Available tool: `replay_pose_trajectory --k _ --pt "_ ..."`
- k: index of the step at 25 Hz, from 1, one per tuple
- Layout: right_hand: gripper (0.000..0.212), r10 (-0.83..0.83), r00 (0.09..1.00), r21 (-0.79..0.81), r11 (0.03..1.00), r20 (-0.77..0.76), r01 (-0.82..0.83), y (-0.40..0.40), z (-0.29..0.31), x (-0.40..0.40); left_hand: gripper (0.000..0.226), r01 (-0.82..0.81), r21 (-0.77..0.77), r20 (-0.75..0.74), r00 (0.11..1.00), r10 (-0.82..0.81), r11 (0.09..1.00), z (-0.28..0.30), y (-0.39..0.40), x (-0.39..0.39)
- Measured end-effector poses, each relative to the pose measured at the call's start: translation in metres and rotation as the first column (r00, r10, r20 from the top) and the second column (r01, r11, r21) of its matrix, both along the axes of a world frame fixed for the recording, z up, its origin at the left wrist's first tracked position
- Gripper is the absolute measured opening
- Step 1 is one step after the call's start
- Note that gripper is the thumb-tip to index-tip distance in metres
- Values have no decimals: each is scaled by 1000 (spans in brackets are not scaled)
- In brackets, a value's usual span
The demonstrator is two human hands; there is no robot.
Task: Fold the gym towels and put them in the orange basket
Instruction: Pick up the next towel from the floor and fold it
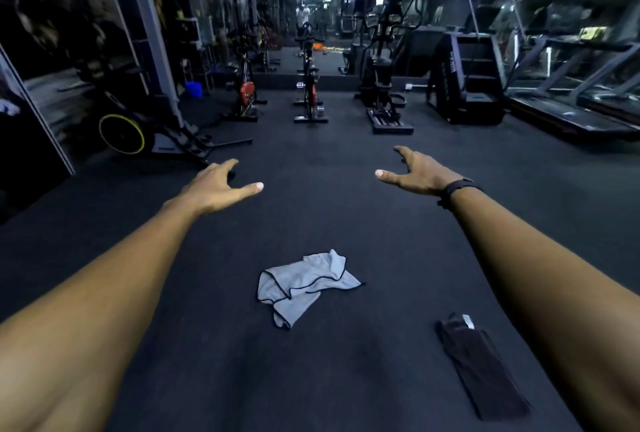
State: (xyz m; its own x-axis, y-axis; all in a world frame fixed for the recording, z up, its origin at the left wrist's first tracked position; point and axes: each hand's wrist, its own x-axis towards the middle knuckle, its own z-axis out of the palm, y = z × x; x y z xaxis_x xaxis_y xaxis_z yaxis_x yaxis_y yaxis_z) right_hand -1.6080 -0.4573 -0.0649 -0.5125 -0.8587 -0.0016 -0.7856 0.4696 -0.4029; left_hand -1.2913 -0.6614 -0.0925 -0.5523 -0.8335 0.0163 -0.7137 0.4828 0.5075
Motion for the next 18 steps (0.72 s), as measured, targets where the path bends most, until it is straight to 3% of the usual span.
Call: replay_pose_trajectory --k 7,18 --pt "97 76 997 57 995 23 -78 -128 -43 -33 96 -25 111 10 1000 24 993 -56 -87 -36" --pt "90 102 980 195 972 170 -135 -366 -155 -171 92 -150 319 120 986 117 936 -157 -273 -162"
